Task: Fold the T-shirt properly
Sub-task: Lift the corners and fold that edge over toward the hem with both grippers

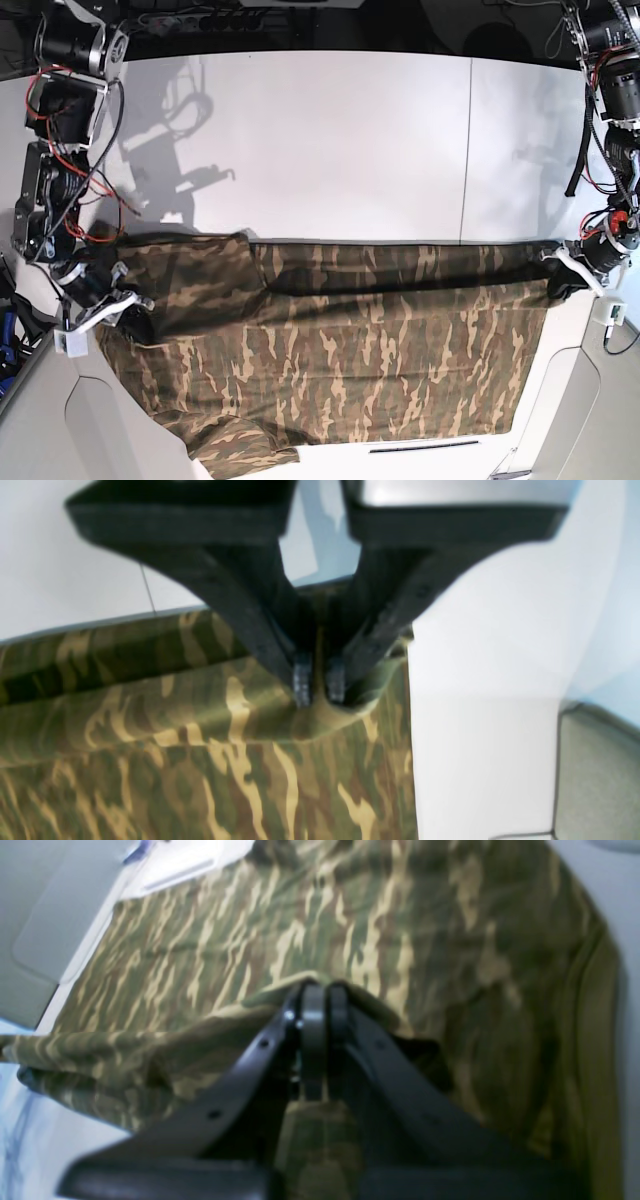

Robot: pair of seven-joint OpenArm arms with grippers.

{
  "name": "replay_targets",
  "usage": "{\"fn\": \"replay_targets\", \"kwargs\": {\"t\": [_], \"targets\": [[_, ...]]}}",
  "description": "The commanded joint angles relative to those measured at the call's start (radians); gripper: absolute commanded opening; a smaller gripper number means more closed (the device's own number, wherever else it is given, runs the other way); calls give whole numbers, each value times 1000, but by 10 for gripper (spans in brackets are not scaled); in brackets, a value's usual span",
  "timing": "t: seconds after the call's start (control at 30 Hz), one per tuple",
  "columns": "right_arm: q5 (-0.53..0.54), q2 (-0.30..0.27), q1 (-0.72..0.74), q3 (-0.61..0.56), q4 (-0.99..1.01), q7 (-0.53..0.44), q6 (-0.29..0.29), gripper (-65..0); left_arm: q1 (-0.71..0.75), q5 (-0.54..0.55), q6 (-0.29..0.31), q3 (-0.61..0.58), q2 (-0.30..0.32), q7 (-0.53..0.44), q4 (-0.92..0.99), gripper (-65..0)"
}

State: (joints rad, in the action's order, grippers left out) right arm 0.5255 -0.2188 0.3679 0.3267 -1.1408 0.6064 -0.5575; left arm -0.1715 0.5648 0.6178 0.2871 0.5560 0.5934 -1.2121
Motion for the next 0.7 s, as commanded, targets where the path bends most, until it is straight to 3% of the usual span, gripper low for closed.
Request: {"fn": "replay_targets", "kwargs": {"t": [0.0, 0.17, 0.27, 0.33, 0.4, 0.47, 0.53, 0.67], "targets": [[5, -13, 40, 5, -2, -30, 0, -650, -24, 0, 0, 6, 14, -22, 0, -650], [-21, -13, 106, -5, 85, -40, 0, -650, -31, -5, -1, 6, 4, -52, 48, -648], [-81, -13, 132, -18, 133, -97, 0, -650, -31, -5, -1, 6, 4, -51, 52, -647], [-113, -13, 138, -24, 153, -133, 0, -640, -31, -4, -1, 6, 4, -51, 52, -611], [-127, -13, 135, -26, 165, -143, 1, -474, -31, -4, -1, 6, 4, -51, 52, -526], [-126, -14, 135, -26, 179, -142, 4, -354, -31, -3, -1, 6, 4, -51, 52, -410], [-126, -14, 134, -26, 182, -135, 3, -324, -31, 6, -5, 6, 5, -38, 52, -317], [-124, -27, 134, -23, 158, -96, 3, -325, -48, 74, -4, 17, 13, 63, 47, -311]]}}
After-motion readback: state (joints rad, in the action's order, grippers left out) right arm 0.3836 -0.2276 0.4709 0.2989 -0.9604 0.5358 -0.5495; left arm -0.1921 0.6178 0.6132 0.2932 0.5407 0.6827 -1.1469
